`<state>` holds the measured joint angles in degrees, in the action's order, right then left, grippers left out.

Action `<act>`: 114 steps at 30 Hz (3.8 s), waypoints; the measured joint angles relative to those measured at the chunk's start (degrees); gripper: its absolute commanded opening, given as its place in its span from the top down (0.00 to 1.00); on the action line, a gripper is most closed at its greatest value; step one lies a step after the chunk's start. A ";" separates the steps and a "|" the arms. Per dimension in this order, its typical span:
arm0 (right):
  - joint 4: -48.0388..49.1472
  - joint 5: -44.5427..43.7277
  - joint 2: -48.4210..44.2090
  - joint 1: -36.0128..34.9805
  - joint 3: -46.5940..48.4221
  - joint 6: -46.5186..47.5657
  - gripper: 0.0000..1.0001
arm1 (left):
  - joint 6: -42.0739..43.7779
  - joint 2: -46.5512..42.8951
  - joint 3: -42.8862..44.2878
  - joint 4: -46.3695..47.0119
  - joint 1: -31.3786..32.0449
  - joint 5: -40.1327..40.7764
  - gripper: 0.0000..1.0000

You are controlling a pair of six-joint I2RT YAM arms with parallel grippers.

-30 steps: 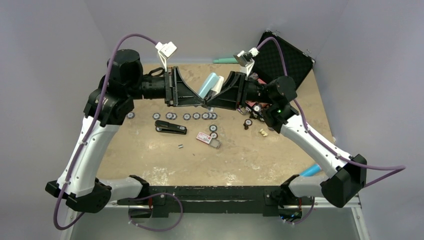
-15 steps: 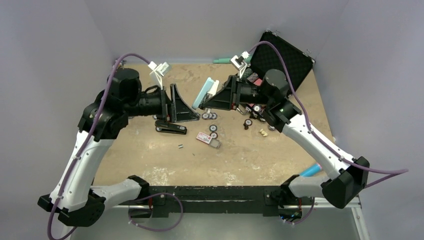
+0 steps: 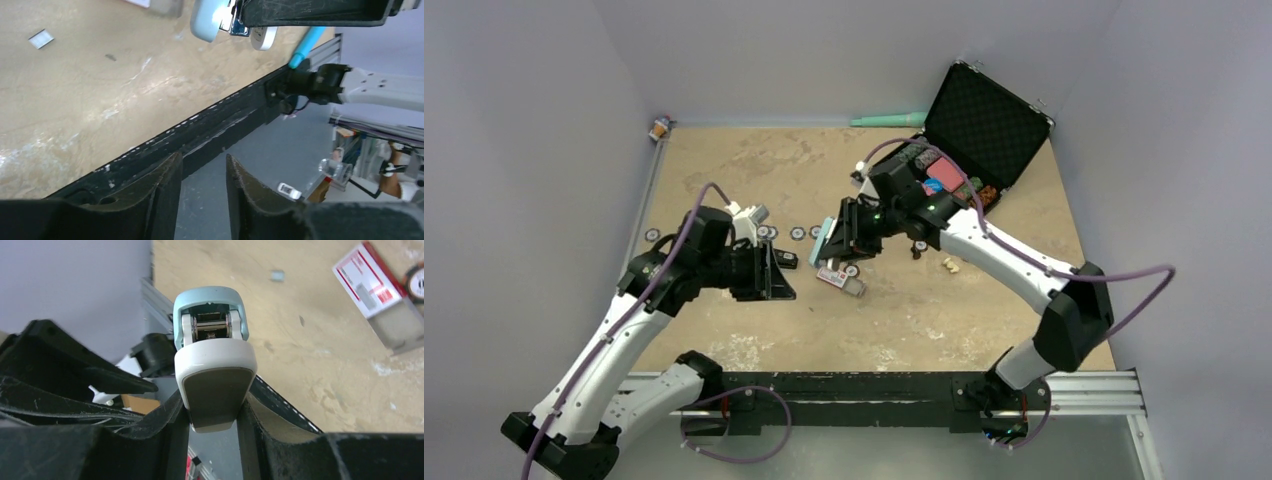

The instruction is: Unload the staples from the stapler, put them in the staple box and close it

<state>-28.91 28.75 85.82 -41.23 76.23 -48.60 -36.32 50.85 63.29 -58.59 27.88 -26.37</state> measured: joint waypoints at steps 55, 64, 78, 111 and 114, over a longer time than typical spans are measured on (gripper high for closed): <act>-8.70 5.05 18.88 -4.44 7.56 9.03 1.00 | -3.08 17.99 -14.64 18.53 0.00 1.88 1.00; -11.02 5.09 13.57 -4.39 4.28 11.85 1.00 | 0.09 19.89 -13.42 16.55 -1.53 5.57 1.00; -14.67 7.82 -0.85 -3.30 -6.34 16.02 1.00 | 8.31 22.77 -3.21 9.35 -9.55 10.80 1.00; 17.07 24.92 -14.29 -1.46 -5.11 3.08 1.00 | -3.04 -0.68 4.04 30.14 -11.69 -27.67 0.18; 20.39 25.77 -15.10 -1.46 -5.11 1.01 1.00 | -5.88 -0.33 3.34 33.90 -11.69 -30.14 0.16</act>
<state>-8.51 54.52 70.72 -42.70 71.11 -47.59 -42.19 50.52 66.63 -24.69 16.19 -56.51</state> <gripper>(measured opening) 0.370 0.818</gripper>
